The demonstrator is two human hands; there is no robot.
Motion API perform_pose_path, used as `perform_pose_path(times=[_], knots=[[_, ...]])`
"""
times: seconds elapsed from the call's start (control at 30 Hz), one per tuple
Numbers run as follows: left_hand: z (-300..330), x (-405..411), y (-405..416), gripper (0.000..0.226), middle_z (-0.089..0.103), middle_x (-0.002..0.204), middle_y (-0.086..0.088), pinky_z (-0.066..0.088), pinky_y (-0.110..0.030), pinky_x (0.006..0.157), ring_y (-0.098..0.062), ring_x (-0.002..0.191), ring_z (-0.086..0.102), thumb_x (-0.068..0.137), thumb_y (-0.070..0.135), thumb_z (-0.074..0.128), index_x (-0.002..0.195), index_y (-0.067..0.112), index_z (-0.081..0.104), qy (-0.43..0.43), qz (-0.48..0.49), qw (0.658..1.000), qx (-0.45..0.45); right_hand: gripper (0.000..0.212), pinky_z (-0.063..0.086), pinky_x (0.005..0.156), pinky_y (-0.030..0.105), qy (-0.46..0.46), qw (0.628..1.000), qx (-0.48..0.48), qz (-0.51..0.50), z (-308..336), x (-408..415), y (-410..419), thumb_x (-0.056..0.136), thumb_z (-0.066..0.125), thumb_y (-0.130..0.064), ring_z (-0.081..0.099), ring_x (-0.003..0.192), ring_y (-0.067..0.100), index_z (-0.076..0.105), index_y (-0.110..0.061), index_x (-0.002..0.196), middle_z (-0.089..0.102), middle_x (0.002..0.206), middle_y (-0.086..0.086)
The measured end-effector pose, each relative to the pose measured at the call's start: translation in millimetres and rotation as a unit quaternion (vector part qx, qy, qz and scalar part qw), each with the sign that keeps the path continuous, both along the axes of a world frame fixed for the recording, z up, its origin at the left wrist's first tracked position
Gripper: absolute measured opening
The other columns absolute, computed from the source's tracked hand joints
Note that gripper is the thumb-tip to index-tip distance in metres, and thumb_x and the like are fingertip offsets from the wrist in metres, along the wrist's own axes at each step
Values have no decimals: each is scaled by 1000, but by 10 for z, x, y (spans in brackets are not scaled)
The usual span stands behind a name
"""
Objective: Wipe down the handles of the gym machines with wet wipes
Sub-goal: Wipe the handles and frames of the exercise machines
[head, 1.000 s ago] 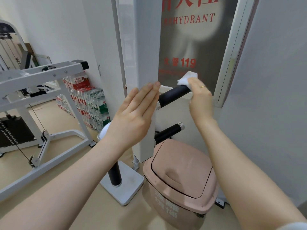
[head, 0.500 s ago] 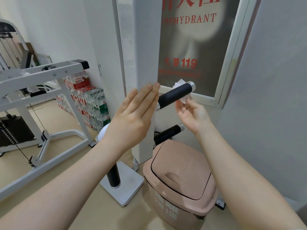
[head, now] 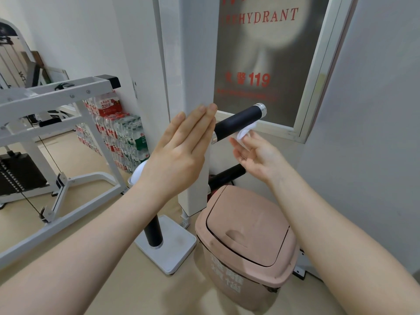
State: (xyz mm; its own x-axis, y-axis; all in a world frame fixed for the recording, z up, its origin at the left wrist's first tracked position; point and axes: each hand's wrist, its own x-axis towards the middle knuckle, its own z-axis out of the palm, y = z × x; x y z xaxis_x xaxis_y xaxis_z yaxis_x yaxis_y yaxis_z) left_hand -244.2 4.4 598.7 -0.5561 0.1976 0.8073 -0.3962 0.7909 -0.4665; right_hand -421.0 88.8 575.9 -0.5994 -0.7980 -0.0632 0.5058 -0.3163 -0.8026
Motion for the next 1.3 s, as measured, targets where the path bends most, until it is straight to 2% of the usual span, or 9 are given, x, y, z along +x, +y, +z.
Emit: perform_pose_path(times=[0.2, 0.4, 0.53, 0.8, 0.9, 0.97, 1.1, 1.2, 1.3], knots=[[-7, -2, 18, 46, 45, 141, -14, 15, -37, 115, -24, 134, 31, 85, -3, 42, 130, -3, 50, 2, -5, 1000, 0, 27, 43, 94, 30, -166, 976, -123, -74, 184, -37, -96, 95, 39, 4, 61, 83, 15, 56, -16, 94, 63, 90, 7], [3, 13, 43, 45, 45, 140, -14, 15, -36, 115, -24, 133, 31, 85, -2, 41, 129, -3, 51, 3, -14, 1000, 7, 27, 57, 65, 25, -60, 994, -42, 79, -44, 424, -199, 93, 37, 8, 69, 65, 13, 55, -12, 89, 71, 69, 5], [7, 34, 64, 47, 44, 141, -15, 14, -36, 115, -24, 134, 30, 84, -4, 41, 130, -3, 50, -11, -23, 999, 22, 31, 47, 86, 31, -172, 977, -124, -28, 49, 237, -108, 95, 33, 7, 61, 85, 17, 55, -13, 95, 63, 90, 10], [-15, 95, 104, 40, 53, 133, -19, 21, -40, 112, -30, 128, 36, 91, -5, 30, 123, -7, 54, -27, -124, 990, 64, 38, 54, 78, 21, 80, 996, -20, 37, -163, 770, 247, 89, 33, 13, 68, 85, 10, 62, -8, 102, 73, 85, -4], [22, 205, 148, 40, 57, 126, -23, 35, -45, 106, -35, 123, 44, 89, -8, 31, 119, -8, 57, -48, -203, 974, 83, 30, 53, 73, 20, 116, 993, 1, -20, -159, 1003, 517, 91, 42, 5, 66, 82, 10, 66, -12, 96, 71, 78, -7], [-6, 325, 227, 36, 58, 122, -24, 37, -36, 103, -34, 118, 48, 85, -9, 41, 117, -10, 58, -71, -254, 957, 121, 21, 51, 78, 23, 156, 985, 37, -63, -245, 1204, 698, 92, 50, -6, 62, 85, 14, 68, -17, 92, 68, 81, -5], [-226, 660, 543, 40, 59, 124, -15, 29, -12, 98, -17, 114, 44, 91, 22, 42, 119, 0, 58, -178, -332, 884, 277, 14, 51, 81, 40, 240, 954, 133, -118, -471, 1721, 1034, 90, 57, -19, 65, 92, 10, 69, -24, 95, 70, 95, -6], [-381, 879, 813, 55, 59, 125, -3, 42, -26, 92, -14, 113, 51, 87, 47, 36, 123, 10, 57, -260, -326, 836, 356, 15, 47, 65, 14, 264, 938, 145, -174, -485, 2085, 1381, 90, 57, -8, 59, 65, -5, 67, -18, 86, 67, 67, -17], [-481, 1054, 1082, 68, 57, 128, 6, 47, -30, 87, -9, 113, 53, 82, 59, 32, 132, 18, 49, -283, -323, 819, 379, 12, 45, 61, 9, 253, 929, 155, -221, -519, 2337, 1796, 90, 57, -8, 57, 61, -5, 65, -14, 83, 65, 63, -17]])
